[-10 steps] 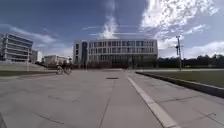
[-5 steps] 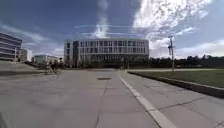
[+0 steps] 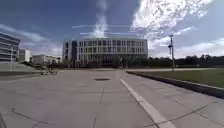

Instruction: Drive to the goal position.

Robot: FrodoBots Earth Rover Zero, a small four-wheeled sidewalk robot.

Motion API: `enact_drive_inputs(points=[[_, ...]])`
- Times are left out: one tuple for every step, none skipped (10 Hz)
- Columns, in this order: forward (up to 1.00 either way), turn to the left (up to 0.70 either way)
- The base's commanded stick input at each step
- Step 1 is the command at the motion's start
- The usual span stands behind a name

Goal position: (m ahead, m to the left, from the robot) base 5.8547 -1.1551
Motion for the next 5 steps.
enact_drive_inputs(points=[[0.7,-0.01],[0.7,-0.01],[0.7,-0.01],[0.7,-0.01],[0.7,-0.01]])
